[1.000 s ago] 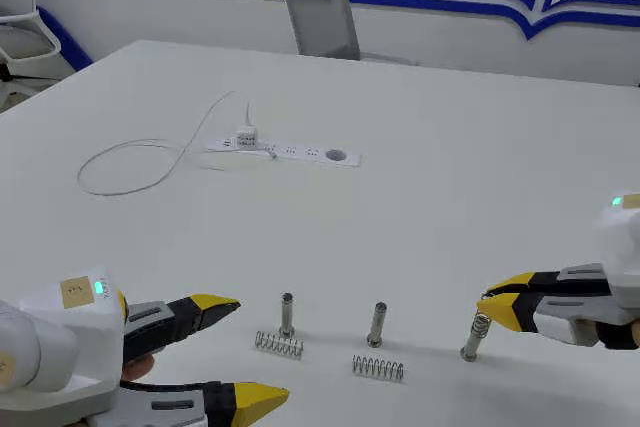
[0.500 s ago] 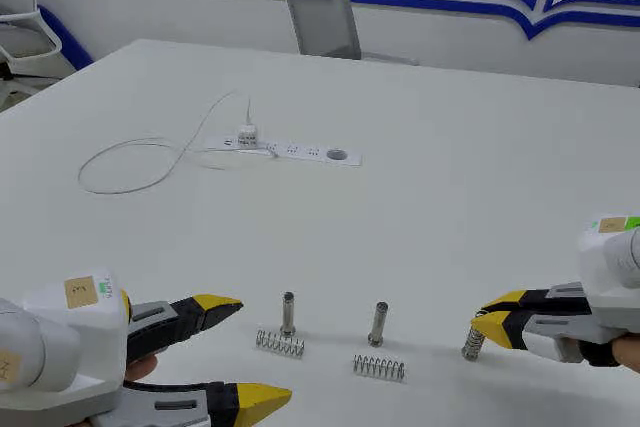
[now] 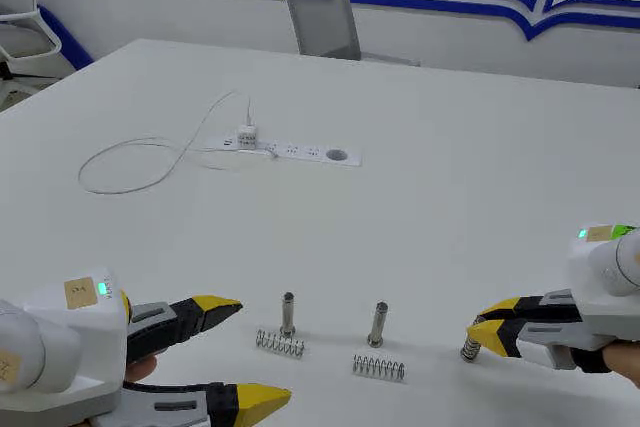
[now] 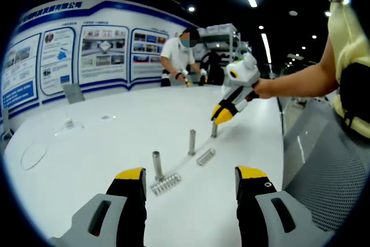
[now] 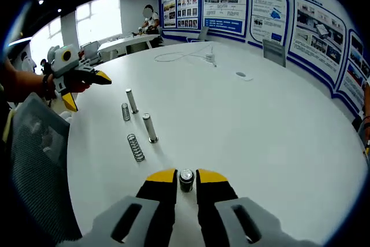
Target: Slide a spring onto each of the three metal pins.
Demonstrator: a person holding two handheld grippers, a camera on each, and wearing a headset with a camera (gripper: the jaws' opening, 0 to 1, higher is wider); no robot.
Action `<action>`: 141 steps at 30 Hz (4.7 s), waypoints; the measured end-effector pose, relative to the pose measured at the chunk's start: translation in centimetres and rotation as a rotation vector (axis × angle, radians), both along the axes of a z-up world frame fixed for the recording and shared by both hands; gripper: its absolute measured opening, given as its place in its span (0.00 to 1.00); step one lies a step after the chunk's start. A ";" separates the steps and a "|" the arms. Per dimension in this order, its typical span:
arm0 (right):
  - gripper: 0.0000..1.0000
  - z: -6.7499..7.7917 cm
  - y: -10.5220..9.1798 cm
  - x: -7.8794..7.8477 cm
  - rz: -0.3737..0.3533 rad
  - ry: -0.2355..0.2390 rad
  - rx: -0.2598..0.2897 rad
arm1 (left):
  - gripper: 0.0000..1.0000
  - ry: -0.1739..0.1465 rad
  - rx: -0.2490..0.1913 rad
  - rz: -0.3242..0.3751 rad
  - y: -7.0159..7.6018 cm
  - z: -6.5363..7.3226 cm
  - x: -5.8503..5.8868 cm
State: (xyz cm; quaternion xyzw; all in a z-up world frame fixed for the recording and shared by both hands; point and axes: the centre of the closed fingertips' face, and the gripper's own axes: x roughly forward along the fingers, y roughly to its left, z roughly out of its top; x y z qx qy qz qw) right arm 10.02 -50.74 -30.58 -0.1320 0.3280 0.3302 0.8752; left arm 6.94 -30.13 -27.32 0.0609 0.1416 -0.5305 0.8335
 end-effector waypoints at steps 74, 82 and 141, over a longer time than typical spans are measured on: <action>0.14 -4.6 8.9 -2.4 0.346 0.071 -0.084 | 0.63 0.004 0.001 -0.006 -0.1 -0.1 -0.4; 0.12 -4.6 9.0 -2.7 0.357 0.076 -0.084 | 0.61 0.007 0.007 -0.015 -0.2 -0.1 -0.8; 0.11 4.9 14.2 -8.6 0.635 0.022 -0.068 | 0.12 -0.089 0.072 -0.342 -6.3 -0.5 -4.8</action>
